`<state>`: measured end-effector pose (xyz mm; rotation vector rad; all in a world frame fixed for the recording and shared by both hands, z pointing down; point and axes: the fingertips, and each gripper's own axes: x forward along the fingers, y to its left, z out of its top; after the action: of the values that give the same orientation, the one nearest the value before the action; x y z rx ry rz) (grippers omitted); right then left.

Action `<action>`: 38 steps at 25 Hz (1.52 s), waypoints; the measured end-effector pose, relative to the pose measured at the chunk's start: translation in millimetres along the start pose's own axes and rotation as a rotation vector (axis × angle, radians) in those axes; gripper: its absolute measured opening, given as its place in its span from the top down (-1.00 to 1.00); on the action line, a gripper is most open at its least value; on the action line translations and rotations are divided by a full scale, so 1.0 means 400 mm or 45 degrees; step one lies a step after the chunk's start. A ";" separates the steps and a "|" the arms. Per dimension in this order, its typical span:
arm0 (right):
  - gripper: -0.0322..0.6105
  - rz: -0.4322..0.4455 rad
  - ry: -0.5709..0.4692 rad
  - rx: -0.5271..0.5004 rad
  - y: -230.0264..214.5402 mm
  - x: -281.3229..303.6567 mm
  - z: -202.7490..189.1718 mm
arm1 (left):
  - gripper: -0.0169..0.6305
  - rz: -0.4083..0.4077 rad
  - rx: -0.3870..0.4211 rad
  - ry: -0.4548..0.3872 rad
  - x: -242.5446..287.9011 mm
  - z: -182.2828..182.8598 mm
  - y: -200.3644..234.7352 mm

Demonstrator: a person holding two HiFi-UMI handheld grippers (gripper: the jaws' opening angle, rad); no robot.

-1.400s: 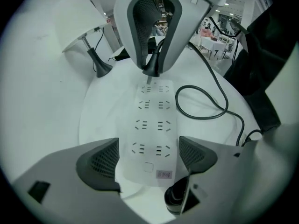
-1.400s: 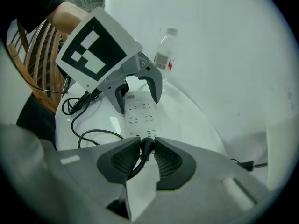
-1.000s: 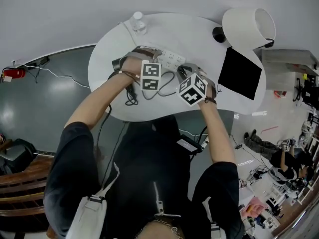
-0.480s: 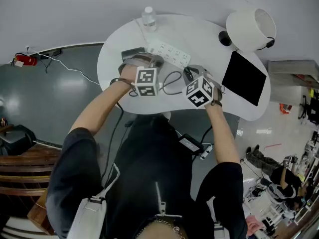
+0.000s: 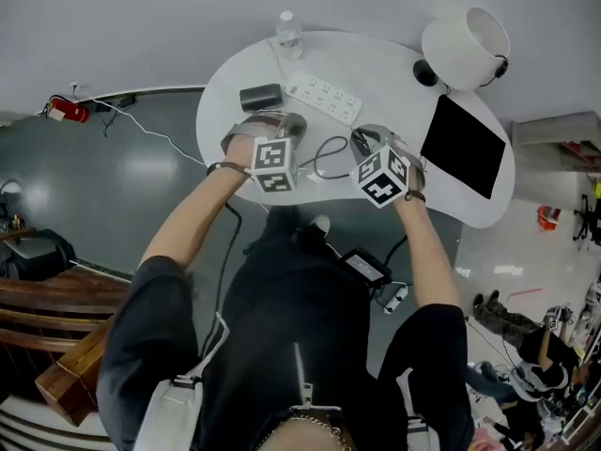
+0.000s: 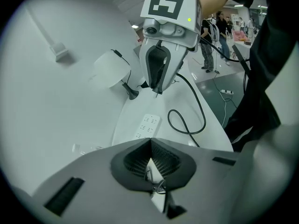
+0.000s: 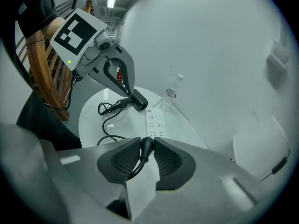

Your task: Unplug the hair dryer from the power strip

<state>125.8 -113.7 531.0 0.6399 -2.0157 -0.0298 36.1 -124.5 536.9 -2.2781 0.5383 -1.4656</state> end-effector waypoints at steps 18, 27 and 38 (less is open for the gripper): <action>0.89 -0.138 -0.196 0.097 0.026 -0.129 0.000 | 0.91 0.172 -0.315 -0.041 -0.150 -0.008 -0.005; 0.89 -0.126 -0.175 0.128 0.022 -0.122 -0.023 | 0.91 0.173 -0.316 -0.059 -0.144 -0.003 0.002; 0.89 -0.141 -0.188 0.176 0.018 -0.135 -0.039 | 0.91 0.142 -0.343 -0.077 -0.124 -0.002 -0.002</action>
<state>156.2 -79.7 497.5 0.8585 -2.1358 -0.0035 16.6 -98.7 499.3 -2.4399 0.8761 -1.3346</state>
